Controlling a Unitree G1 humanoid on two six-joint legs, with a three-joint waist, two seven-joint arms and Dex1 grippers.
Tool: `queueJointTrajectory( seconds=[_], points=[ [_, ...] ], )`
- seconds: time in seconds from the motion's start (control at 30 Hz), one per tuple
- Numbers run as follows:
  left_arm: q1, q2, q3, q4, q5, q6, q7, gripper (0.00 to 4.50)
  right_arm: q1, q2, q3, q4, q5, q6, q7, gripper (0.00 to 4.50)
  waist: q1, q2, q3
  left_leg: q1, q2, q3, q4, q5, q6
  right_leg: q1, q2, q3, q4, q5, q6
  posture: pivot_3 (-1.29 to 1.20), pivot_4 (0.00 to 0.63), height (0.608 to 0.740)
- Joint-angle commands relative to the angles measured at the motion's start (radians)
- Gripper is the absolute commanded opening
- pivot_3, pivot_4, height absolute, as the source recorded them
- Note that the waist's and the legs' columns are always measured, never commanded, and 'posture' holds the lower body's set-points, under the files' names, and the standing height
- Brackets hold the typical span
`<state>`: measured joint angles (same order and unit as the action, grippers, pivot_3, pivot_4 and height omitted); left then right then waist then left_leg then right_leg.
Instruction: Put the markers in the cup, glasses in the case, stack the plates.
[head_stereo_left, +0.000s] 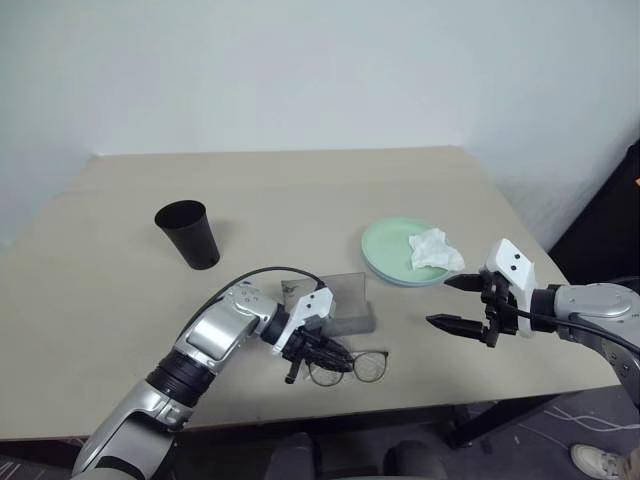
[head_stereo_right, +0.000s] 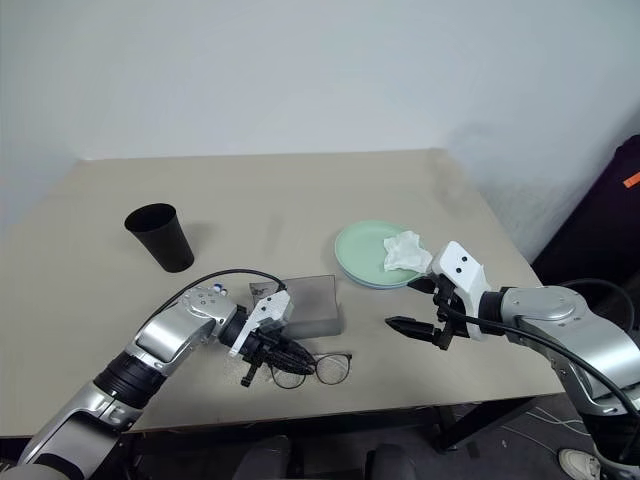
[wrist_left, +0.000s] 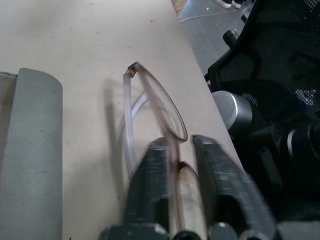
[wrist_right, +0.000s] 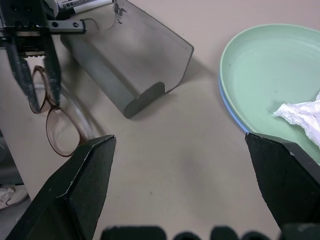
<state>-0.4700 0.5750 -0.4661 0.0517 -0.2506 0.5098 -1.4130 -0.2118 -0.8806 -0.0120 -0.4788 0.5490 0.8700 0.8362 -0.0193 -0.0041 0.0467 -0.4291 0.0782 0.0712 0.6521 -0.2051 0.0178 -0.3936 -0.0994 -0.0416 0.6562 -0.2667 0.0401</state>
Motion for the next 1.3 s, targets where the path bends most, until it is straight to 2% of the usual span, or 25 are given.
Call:
queueJointTrajectory(
  seconds=[0.03, 0.43, 0.53, 0.57, 0.8, 0.93, 1.1, 1.3],
  points=[
    [-0.027, -0.005, -0.003, 0.001, 0.01, -0.022, -0.007, 0.74, -0.005, -0.002, -0.017, -0.021, 0.0, -0.01, -0.007, 4.5, 0.0, 0.0, 0.0, 0.0, 0.0, 0.0, 0.0, 0.0, 0.0, 0.0, 0.0, 0.0, 0.0, 0.0, 0.0, 0.0, 0.0, 0.74],
    [-0.01, -0.014, -0.008, 0.0, 0.024, -0.056, -0.016, 0.74, -0.017, 0.003, -0.005, -0.015, -0.011, -0.017, -0.016, 4.5, 0.0, 0.0, 0.0, 0.0, 0.0, 0.0, 0.0, 0.0, 0.0, 0.0, 0.0, 0.0, 0.0, 0.0, 0.0, 0.0, 0.0, 0.74],
    [-0.006, -0.022, -0.005, 0.001, 0.025, -0.054, -0.008, 0.12, -0.018, 0.004, -0.003, -0.014, -0.012, -0.02, -0.017, 4.5, 0.0, 0.0, 0.0, 0.0, 0.0, 0.0, 0.0, 0.0, 0.0, 0.0, 0.0, 0.0, 0.0, 0.0, 0.0, 0.0, 0.0, 0.74],
    [-0.003, -0.025, -0.004, 0.001, 0.025, -0.055, -0.006, 0.03, -0.018, 0.004, -0.001, -0.014, -0.014, -0.021, -0.019, 4.5, 0.0, 0.0, 0.0, 0.0, 0.0, 0.0, 0.0, 0.0, 0.0, 0.001, 0.0, 0.0, 0.0, 0.0, 0.0, 0.0, 0.0, 0.74],
    [-0.002, -0.046, 0.012, 0.006, 0.014, -0.05, 0.013, 0.03, -0.012, 0.009, 0.012, -0.024, -0.016, -0.023, -0.03, 4.5, 0.0, 0.0, 0.0, 0.0, 0.0, 0.0, 0.001, 0.001, 0.002, 0.001, -0.001, 0.0, 0.0, 0.001, 0.001, 0.0, 0.0, 0.74],
    [-0.04, -0.042, 0.068, 0.0, -0.068, 0.038, -0.022, 0.03, -0.016, 0.006, 0.017, -0.018, -0.017, -0.028, -0.027, 4.5, 0.0, 0.0, 0.0, 0.0, -0.001, 0.0, 0.002, 0.001, 0.002, 0.001, -0.001, 0.0, 0.0, 0.001, 0.002, 0.0, 0.0, 0.74],
    [-0.158, -0.021, 0.14, 0.136, -0.121, 0.072, -0.088, 0.03, -0.024, 0.002, 0.018, -0.005, -0.019, -0.034, -0.014, 4.5, 0.0, 0.0, 0.0, 0.0, -0.001, -0.001, 0.002, 0.001, 0.002, 0.001, -0.001, -0.001, 0.001, 0.001, 0.002, 0.0, 0.0, 0.74],
    [-0.295, -0.045, 0.16, 0.403, -0.043, -0.09, -0.098, 0.03, -0.04, 0.008, 0.029, 0.005, -0.02, -0.033, -0.004, 4.5, 0.0, -0.001, 0.001, -0.001, -0.001, -0.001, 0.002, 0.001, 0.003, 0.001, -0.001, 0.0, 0.0, 0.001, 0.002, 0.0, 0.0, 0.74]
  ],
)
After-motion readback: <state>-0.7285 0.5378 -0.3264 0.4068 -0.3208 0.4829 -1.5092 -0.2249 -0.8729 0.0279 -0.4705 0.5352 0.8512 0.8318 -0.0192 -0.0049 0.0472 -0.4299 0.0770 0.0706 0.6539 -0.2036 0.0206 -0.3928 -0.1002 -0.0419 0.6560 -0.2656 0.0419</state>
